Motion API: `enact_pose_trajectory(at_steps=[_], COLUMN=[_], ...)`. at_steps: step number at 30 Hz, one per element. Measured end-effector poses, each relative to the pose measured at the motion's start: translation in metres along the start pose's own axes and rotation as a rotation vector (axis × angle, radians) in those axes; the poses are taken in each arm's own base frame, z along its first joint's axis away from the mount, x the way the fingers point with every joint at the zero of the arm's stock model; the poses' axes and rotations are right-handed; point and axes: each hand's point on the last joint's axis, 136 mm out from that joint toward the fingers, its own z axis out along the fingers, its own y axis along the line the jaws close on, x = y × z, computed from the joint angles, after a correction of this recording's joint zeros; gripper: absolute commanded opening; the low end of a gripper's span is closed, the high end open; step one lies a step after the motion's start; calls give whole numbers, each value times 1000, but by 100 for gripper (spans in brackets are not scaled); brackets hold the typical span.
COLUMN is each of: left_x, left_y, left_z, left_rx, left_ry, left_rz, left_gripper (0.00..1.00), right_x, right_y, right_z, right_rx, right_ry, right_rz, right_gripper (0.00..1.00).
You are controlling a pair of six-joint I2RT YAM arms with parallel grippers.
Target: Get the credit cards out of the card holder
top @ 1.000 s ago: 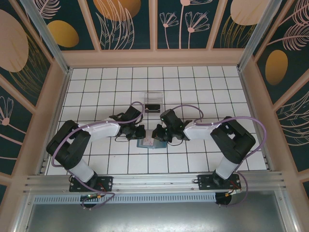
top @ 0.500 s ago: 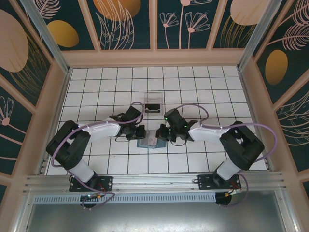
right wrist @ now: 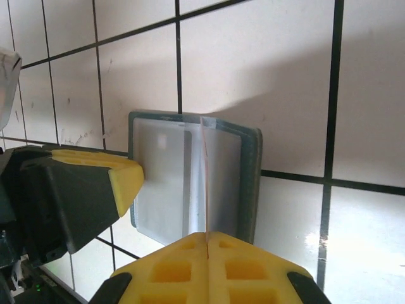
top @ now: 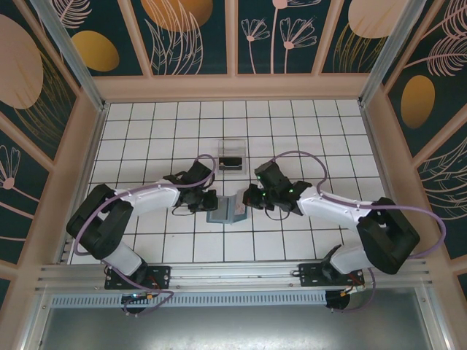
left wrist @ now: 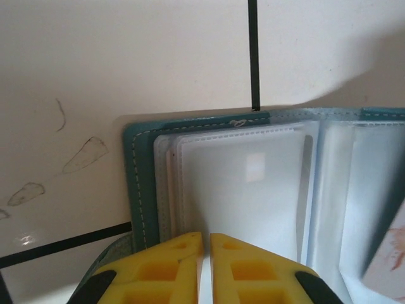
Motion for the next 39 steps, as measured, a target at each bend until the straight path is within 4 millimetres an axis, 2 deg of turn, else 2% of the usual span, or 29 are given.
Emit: enact_pose_trajectory(at_steps=[3, 7, 14, 17, 24, 29, 39], left_x=[1, -1, -7, -9, -6, -7, -8], left_y=[1, 3, 1, 2, 6, 6, 8], left_z=[-3, -7, -18, -22, -22, -25, -27], left_rx=[-3, -15, -14, -16, -26, -24, -34], left_ry=[-4, -23, -71, -86, -90, -100, -115], left_rz=[-10, -25, -42, -47, -59, -58, -72], left_gripper=[21, 24, 25, 26, 26, 26, 25], right_x=[-3, -18, -76, -92, -118, -141, -180], right_y=[-3, -4, 21, 25, 46, 48, 52], right_z=[-5, -13, -37, -40, -29, -16, 8], right_rx=[25, 72, 100, 128, 182, 242, 269], right_ry=[-14, -51, -159, -169, -88, 5, 209], right_rz=[-57, -178, -495, -674, -1131, -1362, -1621], right_gripper=[1, 0, 0, 0, 0, 0, 0])
